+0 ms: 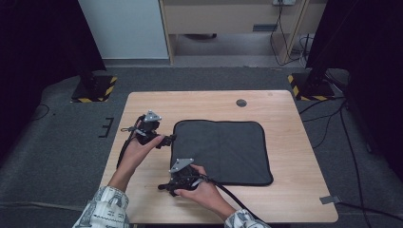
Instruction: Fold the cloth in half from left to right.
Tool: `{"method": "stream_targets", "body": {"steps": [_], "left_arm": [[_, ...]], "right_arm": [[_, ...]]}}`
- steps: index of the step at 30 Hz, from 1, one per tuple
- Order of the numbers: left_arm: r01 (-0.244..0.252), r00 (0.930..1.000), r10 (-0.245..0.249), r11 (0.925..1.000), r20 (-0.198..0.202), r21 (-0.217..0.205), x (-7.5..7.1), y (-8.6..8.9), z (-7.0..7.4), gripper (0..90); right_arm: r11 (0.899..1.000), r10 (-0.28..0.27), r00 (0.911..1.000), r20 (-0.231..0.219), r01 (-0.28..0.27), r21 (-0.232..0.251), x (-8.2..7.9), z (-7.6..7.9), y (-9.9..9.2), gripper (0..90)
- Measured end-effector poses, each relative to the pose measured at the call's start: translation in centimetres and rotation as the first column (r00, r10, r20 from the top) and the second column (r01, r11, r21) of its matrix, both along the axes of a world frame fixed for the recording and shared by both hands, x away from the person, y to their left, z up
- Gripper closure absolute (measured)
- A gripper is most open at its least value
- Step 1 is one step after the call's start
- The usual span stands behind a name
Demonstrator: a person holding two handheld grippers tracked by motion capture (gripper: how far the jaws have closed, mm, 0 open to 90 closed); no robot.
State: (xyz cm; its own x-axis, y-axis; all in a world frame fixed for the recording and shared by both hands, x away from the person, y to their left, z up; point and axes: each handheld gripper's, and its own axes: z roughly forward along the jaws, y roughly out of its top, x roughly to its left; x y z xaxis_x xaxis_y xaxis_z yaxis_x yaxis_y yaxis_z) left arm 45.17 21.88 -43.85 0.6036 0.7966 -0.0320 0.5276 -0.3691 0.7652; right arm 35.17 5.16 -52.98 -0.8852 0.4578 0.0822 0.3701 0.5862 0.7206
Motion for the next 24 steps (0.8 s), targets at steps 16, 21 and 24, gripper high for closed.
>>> {"method": "stream_targets", "body": {"steps": [16,21,24], "left_arm": [[-0.002,1.0,0.003,0.9999,0.005,-0.013,-0.1,0.1,0.2,6.9],[-0.005,1.0,0.005,1.0,0.003,-0.008,0.1,0.3,0.2,7.0],[-0.009,1.0,0.009,0.9999,0.003,-0.011,0.2,0.3,0.2,7.0]], "right_arm": [[0.998,0.049,0.9984,0.027,-0.05,0.024,-0.2,0.5,0.8,45.2],[0.999,0.043,0.999,0.009,-0.043,0.008,0.0,0.0,0.6,42.4],[0.999,0.04,0.999,0.019,-0.04,-0.006,-0.1,0.0,0.8,45.3]]}}
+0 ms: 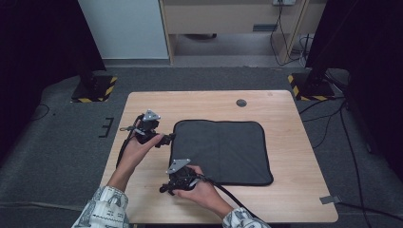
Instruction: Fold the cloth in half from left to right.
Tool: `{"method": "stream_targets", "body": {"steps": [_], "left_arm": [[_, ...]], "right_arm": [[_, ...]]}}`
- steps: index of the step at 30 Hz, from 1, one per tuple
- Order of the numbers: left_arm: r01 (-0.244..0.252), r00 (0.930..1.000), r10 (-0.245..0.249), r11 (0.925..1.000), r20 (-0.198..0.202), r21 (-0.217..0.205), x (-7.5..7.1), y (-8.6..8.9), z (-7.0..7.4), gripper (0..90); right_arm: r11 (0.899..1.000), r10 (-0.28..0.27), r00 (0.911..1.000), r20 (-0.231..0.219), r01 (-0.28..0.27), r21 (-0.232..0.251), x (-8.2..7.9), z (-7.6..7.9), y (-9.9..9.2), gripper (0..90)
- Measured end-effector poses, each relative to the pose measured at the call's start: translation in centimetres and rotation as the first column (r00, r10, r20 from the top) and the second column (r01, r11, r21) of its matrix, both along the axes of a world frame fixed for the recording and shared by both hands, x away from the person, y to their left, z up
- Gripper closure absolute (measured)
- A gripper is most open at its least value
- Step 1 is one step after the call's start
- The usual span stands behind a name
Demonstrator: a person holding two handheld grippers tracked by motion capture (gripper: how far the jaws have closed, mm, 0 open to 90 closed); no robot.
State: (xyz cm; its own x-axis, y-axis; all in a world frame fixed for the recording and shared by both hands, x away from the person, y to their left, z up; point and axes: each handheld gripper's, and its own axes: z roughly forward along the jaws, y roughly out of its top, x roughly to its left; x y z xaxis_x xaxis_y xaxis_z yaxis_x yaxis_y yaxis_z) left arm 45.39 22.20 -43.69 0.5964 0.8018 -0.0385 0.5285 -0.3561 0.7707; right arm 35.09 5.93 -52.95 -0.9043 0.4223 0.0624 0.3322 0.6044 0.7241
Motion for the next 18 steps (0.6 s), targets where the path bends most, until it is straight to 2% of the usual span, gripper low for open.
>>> {"method": "stream_targets", "body": {"steps": [6,9,13,15,18], "left_arm": [[0.008,1.0,-0.008,1.0,0.0,-0.002,0.1,-0.3,-0.1,7.3],[0.008,1.0,-0.008,1.0,-0.001,-0.002,0.3,-0.4,-0.2,7.9],[0.0,1.0,0.0,1.0,-0.01,0.001,0.8,-0.4,-0.7,9.9],[-0.004,0.9999,0.004,1.0,-0.014,-0.003,1.1,-0.4,-0.9,10.0],[-0.003,0.9998,0.003,1.0,-0.022,-0.004,1.5,-0.3,-1.3,10.8]], "right_arm": [[0.999,-0.028,0.9993,0.024,0.028,-0.016,0.0,0.1,-0.2,62.0],[0.999,-0.045,0.9988,0.018,0.046,-0.023,0.2,0.2,-0.4,72.5],[0.998,-0.056,0.9984,0.004,0.056,-0.015,0.4,0.2,-0.5,77.1],[0.998,-0.058,0.9982,-0.011,0.058,-0.002,0.4,0.3,-0.6,79.3],[0.997,-0.064,0.9975,-0.031,0.065,0.043,0.3,0.5,-0.8,86.1]]}}
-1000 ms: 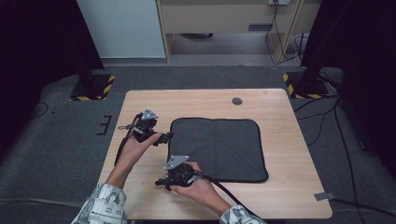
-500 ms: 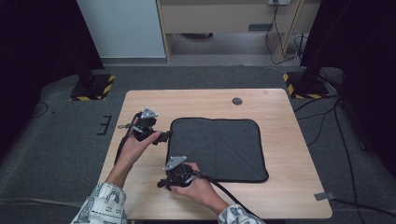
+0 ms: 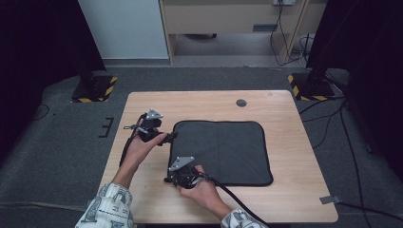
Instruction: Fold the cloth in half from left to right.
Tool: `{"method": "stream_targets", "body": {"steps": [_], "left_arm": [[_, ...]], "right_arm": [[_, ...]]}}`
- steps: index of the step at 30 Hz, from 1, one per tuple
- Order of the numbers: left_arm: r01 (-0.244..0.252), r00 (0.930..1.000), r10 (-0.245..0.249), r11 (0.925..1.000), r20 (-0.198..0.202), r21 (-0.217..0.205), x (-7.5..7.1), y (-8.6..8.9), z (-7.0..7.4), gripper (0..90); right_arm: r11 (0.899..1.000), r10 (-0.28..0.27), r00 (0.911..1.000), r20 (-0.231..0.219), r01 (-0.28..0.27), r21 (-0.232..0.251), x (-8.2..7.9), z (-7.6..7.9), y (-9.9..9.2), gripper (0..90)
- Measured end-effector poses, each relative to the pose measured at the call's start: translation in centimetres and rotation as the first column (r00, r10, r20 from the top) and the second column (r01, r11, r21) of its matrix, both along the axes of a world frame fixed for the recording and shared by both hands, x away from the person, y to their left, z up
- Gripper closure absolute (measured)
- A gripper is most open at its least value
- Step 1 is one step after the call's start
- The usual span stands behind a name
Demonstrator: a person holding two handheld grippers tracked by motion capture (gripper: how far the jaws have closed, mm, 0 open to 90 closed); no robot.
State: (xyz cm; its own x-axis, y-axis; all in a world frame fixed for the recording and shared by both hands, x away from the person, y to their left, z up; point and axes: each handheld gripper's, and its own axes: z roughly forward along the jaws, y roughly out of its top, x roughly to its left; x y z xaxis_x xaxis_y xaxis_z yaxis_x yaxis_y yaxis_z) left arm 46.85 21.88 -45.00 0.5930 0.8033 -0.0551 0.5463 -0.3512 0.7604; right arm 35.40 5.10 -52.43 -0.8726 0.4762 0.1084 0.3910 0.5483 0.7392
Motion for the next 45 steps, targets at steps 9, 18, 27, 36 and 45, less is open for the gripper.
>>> {"method": "stream_targets", "body": {"steps": [9,18,27,36,45], "left_arm": [[-0.009,0.9998,0.01,0.9999,-0.019,0.009,0.4,-0.1,-0.8,11.8],[-0.015,0.9998,0.015,0.9999,-0.016,0.007,0.5,-0.2,-0.8,11.9],[-0.013,0.9998,0.013,0.9999,-0.012,0.005,0.7,-0.6,-0.7,12.0],[-0.022,0.9996,0.022,0.9997,-0.017,0.006,1.2,-0.6,-0.8,14.0],[-0.036,0.9992,0.037,0.9993,-0.017,0.013,2.6,-0.3,-2.2,23.2]], "right_arm": [[1.0,0.005,0.9999,0.009,-0.005,0.006,0.0,0.1,-0.3,81.8],[1.0,0.025,0.9996,0.009,-0.025,-0.004,-0.2,0.2,-0.7,52.7],[0.998,0.065,0.9978,-0.011,-0.065,-0.023,-0.6,-0.4,-0.7,32.8],[0.998,0.021,0.9987,0.047,-0.018,-0.06,-0.5,-0.4,-0.5,58.7],[0.999,-0.026,0.9992,0.029,0.027,-0.041,-0.1,-0.3,-0.6,78.4]]}}
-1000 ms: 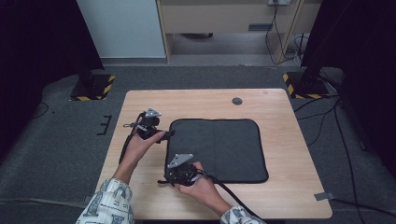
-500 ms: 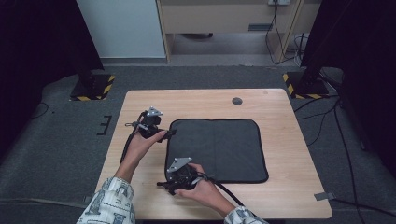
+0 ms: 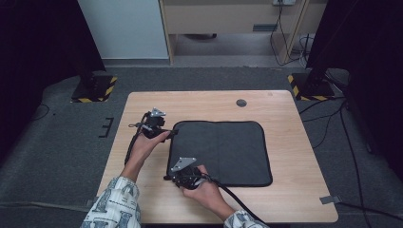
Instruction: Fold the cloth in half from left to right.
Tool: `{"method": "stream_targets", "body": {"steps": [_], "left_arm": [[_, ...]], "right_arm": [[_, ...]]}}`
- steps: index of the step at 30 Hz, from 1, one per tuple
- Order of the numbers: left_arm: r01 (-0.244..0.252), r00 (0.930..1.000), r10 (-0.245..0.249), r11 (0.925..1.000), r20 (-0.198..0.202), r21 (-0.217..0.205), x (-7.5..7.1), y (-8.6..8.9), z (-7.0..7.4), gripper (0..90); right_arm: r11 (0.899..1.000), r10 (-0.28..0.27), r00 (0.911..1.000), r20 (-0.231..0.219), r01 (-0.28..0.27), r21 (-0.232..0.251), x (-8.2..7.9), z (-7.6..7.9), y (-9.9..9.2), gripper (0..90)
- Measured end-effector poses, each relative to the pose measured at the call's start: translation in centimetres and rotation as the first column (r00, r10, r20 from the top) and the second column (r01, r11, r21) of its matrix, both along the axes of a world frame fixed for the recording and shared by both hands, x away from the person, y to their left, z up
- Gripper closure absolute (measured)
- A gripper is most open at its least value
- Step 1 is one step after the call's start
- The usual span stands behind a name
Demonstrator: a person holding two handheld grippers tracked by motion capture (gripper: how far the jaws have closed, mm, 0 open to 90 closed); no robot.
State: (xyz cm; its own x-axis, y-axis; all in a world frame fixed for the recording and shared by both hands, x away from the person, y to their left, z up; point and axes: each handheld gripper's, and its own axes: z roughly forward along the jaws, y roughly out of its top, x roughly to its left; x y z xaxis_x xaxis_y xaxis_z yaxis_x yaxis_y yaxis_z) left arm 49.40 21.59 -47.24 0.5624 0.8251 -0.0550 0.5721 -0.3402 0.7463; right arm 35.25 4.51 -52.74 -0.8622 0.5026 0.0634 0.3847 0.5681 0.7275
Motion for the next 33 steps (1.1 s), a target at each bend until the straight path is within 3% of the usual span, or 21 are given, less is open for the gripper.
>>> {"method": "stream_targets", "body": {"steps": [6,8,12,14,21,30,33], "left_arm": [[-0.002,1.0,0.002,0.9999,0.003,0.014,1.1,-0.1,-1.0,29.4],[-0.005,1.0,0.005,0.9991,0.0,0.042,1.6,-0.2,-1.3,33.4],[-0.004,0.9999,0.005,0.9984,-0.016,0.056,2.9,-0.3,-2.3,38.8],[-0.006,0.9995,0.007,0.9993,-0.03,0.038,3.5,-0.5,-2.8,39.1],[0.005,0.9984,0.0,0.9966,-0.056,0.082,4.7,-1.1,-4.2,39.7],[-0.011,0.9969,0.017,0.9967,-0.077,0.08,5.2,-0.8,-5.3,42.7],[0.008,0.9971,-0.002,0.9967,-0.077,0.081,5.1,-1.0,-5.2,49.6]], "right_arm": [[0.998,0.018,0.9998,-0.008,-0.017,0.064,-0.4,0.2,0.3,79.0],[0.997,0.017,0.9998,-0.012,-0.016,0.074,-0.5,0.2,0.4,78.9],[0.996,0.021,0.9997,-0.016,-0.019,0.088,-0.6,0.4,0.4,78.9],[0.995,0.022,0.9996,-0.017,-0.02,0.094,-0.7,0.6,0.3,78.9],[0.996,0.024,0.9996,-0.018,-0.022,0.092,-0.8,0.7,0.3,78.8],[0.995,0.031,0.9994,-0.016,-0.029,0.095,-0.9,1.0,0.2,78.9],[0.995,0.028,0.9995,-0.015,-0.027,0.093,-1.0,1.0,0.2,78.8]]}}
